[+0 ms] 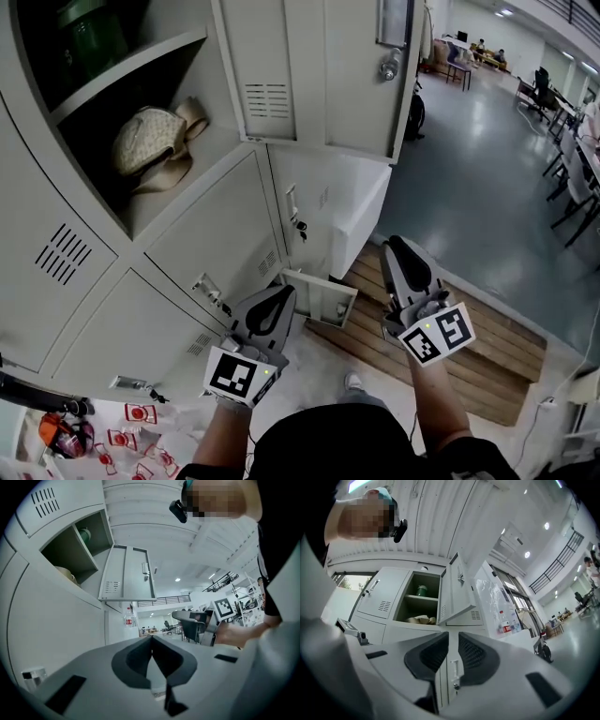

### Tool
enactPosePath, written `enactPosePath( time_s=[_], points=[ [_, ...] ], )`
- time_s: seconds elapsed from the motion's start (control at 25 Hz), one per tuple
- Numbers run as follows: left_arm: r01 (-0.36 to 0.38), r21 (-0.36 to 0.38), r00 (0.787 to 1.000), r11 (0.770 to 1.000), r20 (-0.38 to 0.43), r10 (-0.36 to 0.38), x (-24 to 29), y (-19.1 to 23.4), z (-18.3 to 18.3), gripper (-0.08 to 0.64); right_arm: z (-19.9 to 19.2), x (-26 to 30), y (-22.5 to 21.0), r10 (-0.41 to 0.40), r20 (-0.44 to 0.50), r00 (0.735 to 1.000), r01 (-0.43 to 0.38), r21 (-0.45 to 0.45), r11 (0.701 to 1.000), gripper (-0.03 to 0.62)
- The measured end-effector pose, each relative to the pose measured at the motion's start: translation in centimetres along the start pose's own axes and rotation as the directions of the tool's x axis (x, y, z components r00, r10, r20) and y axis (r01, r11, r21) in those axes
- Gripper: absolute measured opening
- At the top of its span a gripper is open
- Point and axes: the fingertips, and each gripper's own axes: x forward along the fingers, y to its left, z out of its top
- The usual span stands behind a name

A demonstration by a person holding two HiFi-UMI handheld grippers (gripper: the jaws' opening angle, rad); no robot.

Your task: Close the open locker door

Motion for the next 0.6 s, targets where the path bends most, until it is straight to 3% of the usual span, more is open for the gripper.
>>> enactPosePath(
  time_s=[0.16, 0.32, 0.6],
  points=[
    [-0.038, 0.013, 0.999, 0.999, -0.031, 0.038, 2.6, 0.8, 0.2, 0.021, 1.7, 2.9, -2.4, 0.056, 0.033, 0.998, -0.056, -0.008, 0.998, 0.062],
    [-0.084, 0.034, 0.996, 0.996, 0.015, 0.083, 4.8, 1.9, 1.5, 0.021, 3.1, 6.0, -3.6, 0.140, 0.065, 0.988, -0.140, -0.013, 0.990, 0.149],
    [-0.174, 0.059, 0.984, 0.983, -0.026, 0.175, 6.3, 3.6, 0.8, 0.021, 5.6, 9.2, -4.8, 0.233, 0.154, 0.960, -0.234, -0.011, 0.972, 0.153]
  ],
)
